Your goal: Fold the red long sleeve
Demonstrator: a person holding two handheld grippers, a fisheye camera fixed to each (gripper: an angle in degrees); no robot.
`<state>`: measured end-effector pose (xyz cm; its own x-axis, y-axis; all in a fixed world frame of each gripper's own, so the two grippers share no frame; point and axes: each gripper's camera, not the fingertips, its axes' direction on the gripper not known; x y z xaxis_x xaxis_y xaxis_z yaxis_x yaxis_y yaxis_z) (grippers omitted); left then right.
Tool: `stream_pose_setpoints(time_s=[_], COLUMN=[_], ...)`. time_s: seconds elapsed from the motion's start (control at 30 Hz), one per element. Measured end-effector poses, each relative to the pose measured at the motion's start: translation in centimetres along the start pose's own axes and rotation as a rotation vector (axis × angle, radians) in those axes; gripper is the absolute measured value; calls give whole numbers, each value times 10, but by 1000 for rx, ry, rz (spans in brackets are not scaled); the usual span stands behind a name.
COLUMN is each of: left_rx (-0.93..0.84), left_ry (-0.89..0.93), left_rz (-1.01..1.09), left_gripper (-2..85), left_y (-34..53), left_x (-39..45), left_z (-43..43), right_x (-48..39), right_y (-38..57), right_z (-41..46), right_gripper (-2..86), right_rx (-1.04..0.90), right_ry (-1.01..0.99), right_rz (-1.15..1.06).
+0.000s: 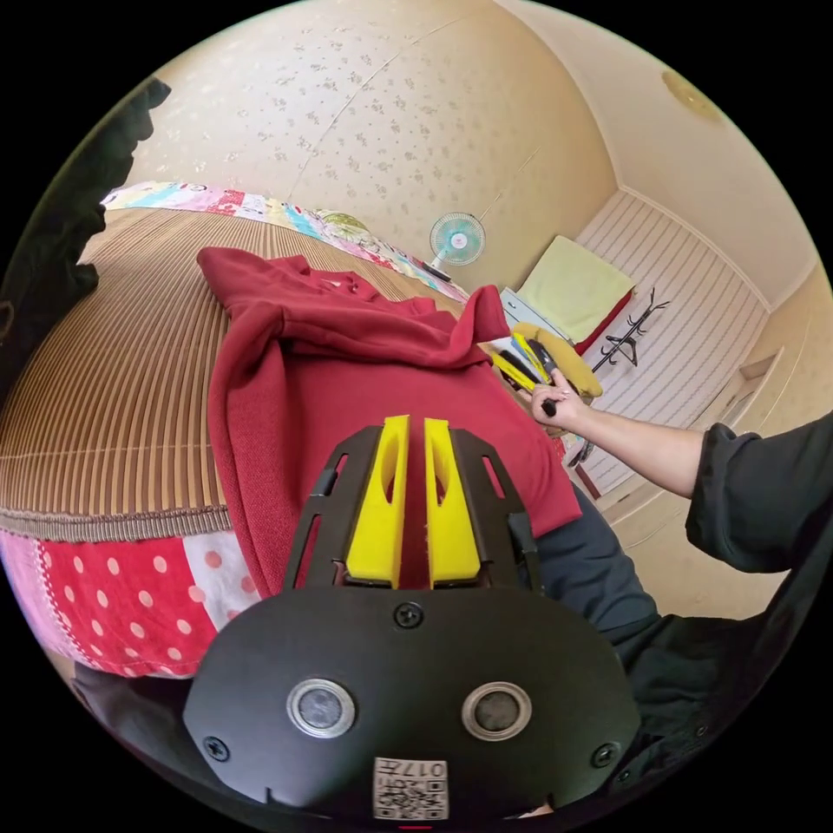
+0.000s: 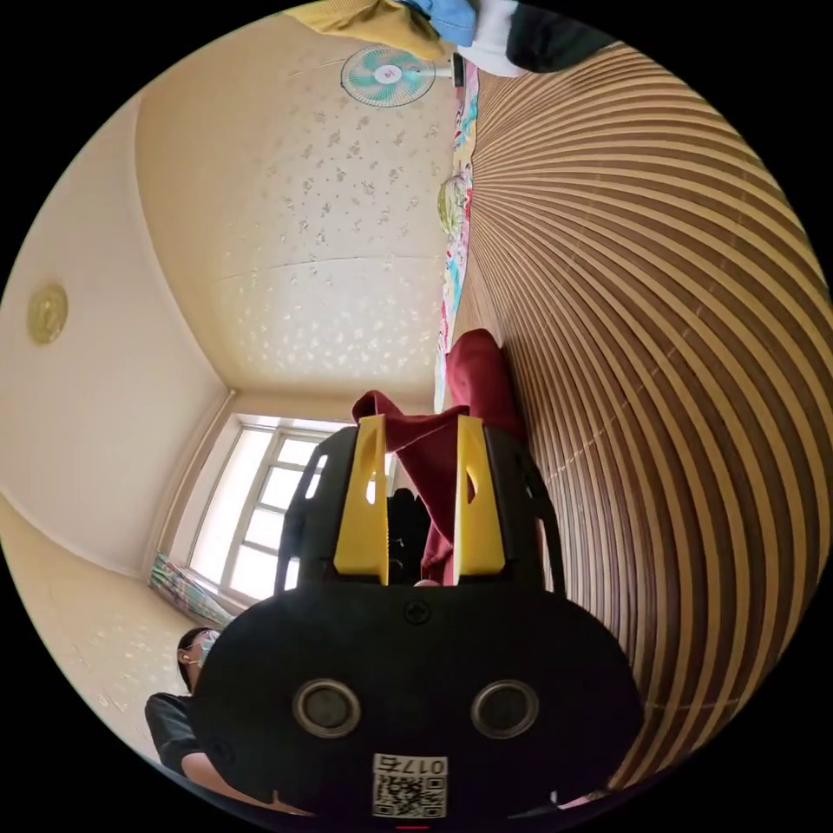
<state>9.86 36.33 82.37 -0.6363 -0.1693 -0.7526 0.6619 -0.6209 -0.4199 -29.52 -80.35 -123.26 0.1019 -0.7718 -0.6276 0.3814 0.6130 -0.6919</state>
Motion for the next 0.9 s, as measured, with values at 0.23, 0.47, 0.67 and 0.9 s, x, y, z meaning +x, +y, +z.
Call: stream_pose_setpoints(time_s=[0.23,0.47,0.67,0.9], left_rx=[7,9,5,2], left_ry=[14,29,30,5], left_rz=[-32,-51,-57,-50], left_gripper=[40,39,38,37], left_y=[-5,-7,-8,-2], left_x=[-8,-11,-11,-6], left_z=[-6,-14,-18,-29], right_x=[-54,-82,-189,-343], right_y=[3,-4,67,173], right_z=[15,50,226,356], right_gripper=[178,60,28,21], right_rx=[-66,-167,-417,-513], right_ry=[39,422,40,-63], right_rz=[-71,-21,-209,-433])
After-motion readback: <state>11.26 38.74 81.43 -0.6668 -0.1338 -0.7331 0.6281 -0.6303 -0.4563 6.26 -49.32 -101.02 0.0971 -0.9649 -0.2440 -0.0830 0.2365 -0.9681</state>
